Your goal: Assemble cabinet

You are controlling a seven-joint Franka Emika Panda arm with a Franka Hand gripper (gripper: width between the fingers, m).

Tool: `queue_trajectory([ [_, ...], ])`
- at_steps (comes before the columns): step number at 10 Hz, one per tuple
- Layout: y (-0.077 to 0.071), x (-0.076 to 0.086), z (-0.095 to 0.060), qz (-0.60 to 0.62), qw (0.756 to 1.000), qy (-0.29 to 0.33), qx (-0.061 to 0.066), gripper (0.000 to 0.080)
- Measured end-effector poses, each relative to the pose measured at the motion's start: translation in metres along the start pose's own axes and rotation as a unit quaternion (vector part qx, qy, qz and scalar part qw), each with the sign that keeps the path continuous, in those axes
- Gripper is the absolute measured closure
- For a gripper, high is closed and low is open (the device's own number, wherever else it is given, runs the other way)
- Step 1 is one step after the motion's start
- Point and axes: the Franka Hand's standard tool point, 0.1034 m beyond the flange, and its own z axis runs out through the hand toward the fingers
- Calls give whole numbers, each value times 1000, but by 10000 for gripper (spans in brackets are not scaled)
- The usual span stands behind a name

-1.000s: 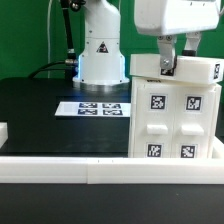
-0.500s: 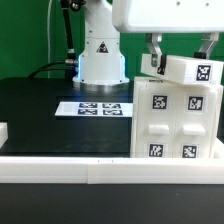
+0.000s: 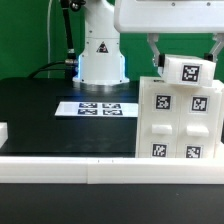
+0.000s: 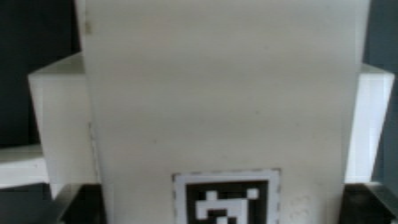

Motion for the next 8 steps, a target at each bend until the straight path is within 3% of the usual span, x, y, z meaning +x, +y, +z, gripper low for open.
queue_trajectory([
  [5,0,0,0,160,987,0,1,243],
  [8,0,1,1,337,941,24,36,243],
])
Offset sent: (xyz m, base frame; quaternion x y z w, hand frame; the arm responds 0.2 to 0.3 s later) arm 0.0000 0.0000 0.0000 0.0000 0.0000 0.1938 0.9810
